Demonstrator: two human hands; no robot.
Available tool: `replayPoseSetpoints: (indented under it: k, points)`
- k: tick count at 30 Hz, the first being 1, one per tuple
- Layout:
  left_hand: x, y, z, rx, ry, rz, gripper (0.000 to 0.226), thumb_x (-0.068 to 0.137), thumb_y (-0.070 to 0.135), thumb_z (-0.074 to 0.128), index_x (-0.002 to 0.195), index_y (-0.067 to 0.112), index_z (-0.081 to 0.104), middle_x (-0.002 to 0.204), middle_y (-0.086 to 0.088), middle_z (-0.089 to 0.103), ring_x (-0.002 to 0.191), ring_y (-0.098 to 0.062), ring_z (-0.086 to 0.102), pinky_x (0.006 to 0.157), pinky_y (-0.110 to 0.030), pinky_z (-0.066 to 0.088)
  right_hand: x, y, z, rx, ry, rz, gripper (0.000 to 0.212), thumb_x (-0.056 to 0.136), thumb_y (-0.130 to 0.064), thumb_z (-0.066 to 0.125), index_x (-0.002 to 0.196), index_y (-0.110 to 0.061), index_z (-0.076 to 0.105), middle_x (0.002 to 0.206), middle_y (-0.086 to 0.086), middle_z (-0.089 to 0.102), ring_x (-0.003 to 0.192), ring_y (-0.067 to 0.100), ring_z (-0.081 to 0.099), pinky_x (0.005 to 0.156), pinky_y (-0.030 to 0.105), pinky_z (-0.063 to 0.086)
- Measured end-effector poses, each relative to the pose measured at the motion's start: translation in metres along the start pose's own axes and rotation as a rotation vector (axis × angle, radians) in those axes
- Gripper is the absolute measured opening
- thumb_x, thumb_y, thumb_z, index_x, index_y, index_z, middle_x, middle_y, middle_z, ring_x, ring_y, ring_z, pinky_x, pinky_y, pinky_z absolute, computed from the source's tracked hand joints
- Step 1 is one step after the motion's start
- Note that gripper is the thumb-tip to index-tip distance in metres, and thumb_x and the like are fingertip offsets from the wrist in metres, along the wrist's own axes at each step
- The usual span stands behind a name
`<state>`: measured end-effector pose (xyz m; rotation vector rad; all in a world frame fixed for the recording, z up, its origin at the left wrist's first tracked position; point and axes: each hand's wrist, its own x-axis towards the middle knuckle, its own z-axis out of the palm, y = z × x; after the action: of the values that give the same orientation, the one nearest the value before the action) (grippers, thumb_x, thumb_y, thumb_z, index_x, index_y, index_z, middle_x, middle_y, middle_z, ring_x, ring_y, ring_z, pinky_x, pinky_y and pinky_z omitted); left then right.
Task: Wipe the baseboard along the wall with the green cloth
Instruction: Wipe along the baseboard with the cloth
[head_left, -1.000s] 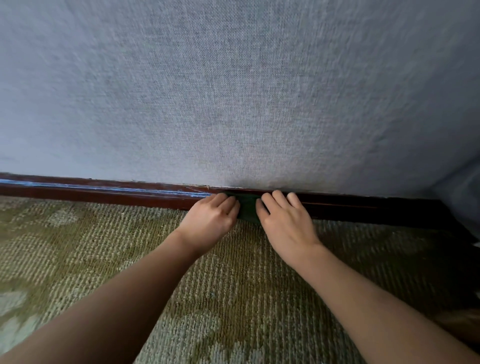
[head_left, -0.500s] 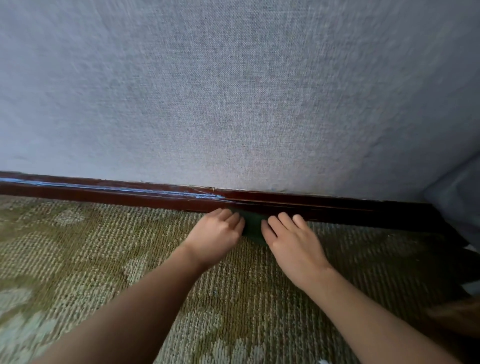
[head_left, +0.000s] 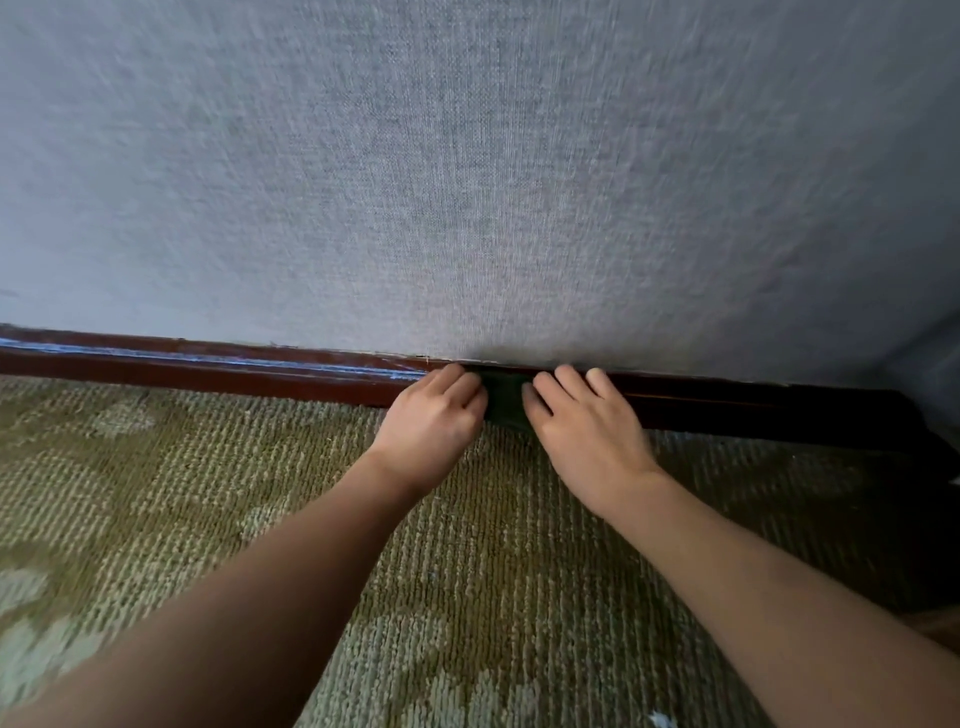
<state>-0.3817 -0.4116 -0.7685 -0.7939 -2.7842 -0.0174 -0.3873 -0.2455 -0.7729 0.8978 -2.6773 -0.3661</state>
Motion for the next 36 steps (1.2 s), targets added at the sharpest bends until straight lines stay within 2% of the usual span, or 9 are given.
replayPoseSetpoints:
  k: [6, 9, 12, 14, 16, 22, 28, 31, 36]
  points:
    - [-0.002, 0.000, 0.011, -0.073, 0.056, -0.054, 0.034, 0.072, 0.003, 0.037, 0.070, -0.005, 0.070, 0.068, -0.015, 0.067, 0.062, -0.027, 0.065, 0.050, -0.030, 0.054, -0.001, -0.003, 0.009, 0.037, 0.017, 0.017, 0.036, 0.063, -0.010, 0.071, 0.098, -0.004, 0.070, 0.086, 0.006, 0.065, 0.080, 0.022, 0.061, 0.067, 0.030, 0.048]
    - [0.001, 0.001, 0.007, -0.077, 0.000, -0.083, 0.033, 0.069, 0.004, 0.037, 0.066, -0.003, 0.070, 0.065, -0.013, 0.066, 0.061, -0.026, 0.064, 0.048, -0.028, 0.053, 0.000, -0.005, 0.005, 0.067, 0.014, 0.059, 0.037, 0.062, -0.012, 0.074, 0.098, -0.005, 0.071, 0.085, 0.004, 0.065, 0.079, 0.021, 0.060, 0.067, 0.030, 0.048]
    - [-0.005, 0.005, 0.005, -0.051, -0.047, -0.027, 0.007, 0.058, -0.002, 0.067, 0.064, 0.000, 0.070, 0.063, -0.010, 0.066, 0.058, -0.025, 0.063, 0.047, -0.025, 0.052, -0.008, -0.008, 0.000, 0.079, -0.085, 0.035, 0.038, 0.076, -0.013, 0.064, 0.113, -0.007, 0.064, 0.097, 0.004, 0.062, 0.092, 0.021, 0.056, 0.077, 0.031, 0.044]
    - [-0.016, 0.010, 0.006, -0.058, -0.135, 0.040, 0.024, 0.045, 0.000, 0.082, 0.066, 0.003, 0.072, 0.063, -0.007, 0.067, 0.057, -0.023, 0.063, 0.049, -0.023, 0.053, -0.019, -0.013, 0.000, 0.055, -0.146, -0.021, 0.038, 0.079, -0.013, 0.060, 0.117, -0.008, 0.061, 0.099, 0.003, 0.061, 0.095, 0.021, 0.054, 0.078, 0.031, 0.043]
    - [-0.021, 0.011, 0.004, -0.054, -0.132, 0.044, 0.029, 0.045, 0.000, 0.085, 0.071, 0.002, 0.072, 0.067, -0.008, 0.069, 0.060, -0.022, 0.064, 0.052, -0.025, 0.055, -0.025, -0.014, 0.001, 0.034, -0.104, -0.028, 0.037, 0.069, -0.015, 0.070, 0.105, -0.008, 0.069, 0.086, 0.001, 0.063, 0.083, 0.019, 0.058, 0.069, 0.029, 0.045]
    - [-0.001, -0.003, -0.012, -0.023, 0.029, -0.037, 0.024, 0.050, -0.011, 0.078, 0.072, -0.007, 0.069, 0.069, -0.016, 0.066, 0.064, -0.029, 0.064, 0.053, -0.031, 0.055, 0.002, 0.006, -0.011, -0.068, 0.130, -0.027, 0.033, 0.072, -0.012, 0.050, 0.097, -0.011, 0.072, 0.083, 0.000, 0.064, 0.081, 0.019, 0.060, 0.070, 0.029, 0.043]
    - [0.005, -0.006, -0.007, -0.037, 0.018, -0.017, 0.008, 0.065, -0.008, 0.064, 0.072, -0.009, 0.068, 0.071, -0.019, 0.065, 0.067, -0.031, 0.064, 0.054, -0.035, 0.055, 0.003, 0.004, -0.001, -0.094, 0.112, -0.025, 0.034, 0.072, -0.015, 0.056, 0.102, -0.012, 0.071, 0.085, -0.001, 0.063, 0.081, 0.017, 0.059, 0.069, 0.028, 0.045]
    - [0.005, -0.008, 0.000, -0.072, 0.029, -0.025, 0.026, 0.075, 0.000, 0.044, 0.073, -0.009, 0.068, 0.071, -0.019, 0.065, 0.067, -0.030, 0.064, 0.056, -0.034, 0.054, 0.002, 0.001, 0.007, -0.040, 0.111, -0.022, 0.036, 0.069, -0.014, 0.060, 0.103, -0.009, 0.070, 0.087, 0.002, 0.064, 0.081, 0.020, 0.059, 0.068, 0.029, 0.045]
    - [-0.001, -0.008, 0.008, -0.041, 0.062, 0.033, 0.027, 0.075, 0.003, 0.043, 0.073, -0.008, 0.068, 0.069, -0.016, 0.063, 0.063, -0.028, 0.063, 0.053, -0.030, 0.053, 0.000, -0.009, 0.015, 0.002, 0.097, 0.002, 0.035, 0.070, -0.009, 0.053, 0.100, -0.006, 0.071, 0.088, 0.004, 0.064, 0.079, 0.021, 0.060, 0.066, 0.030, 0.046]
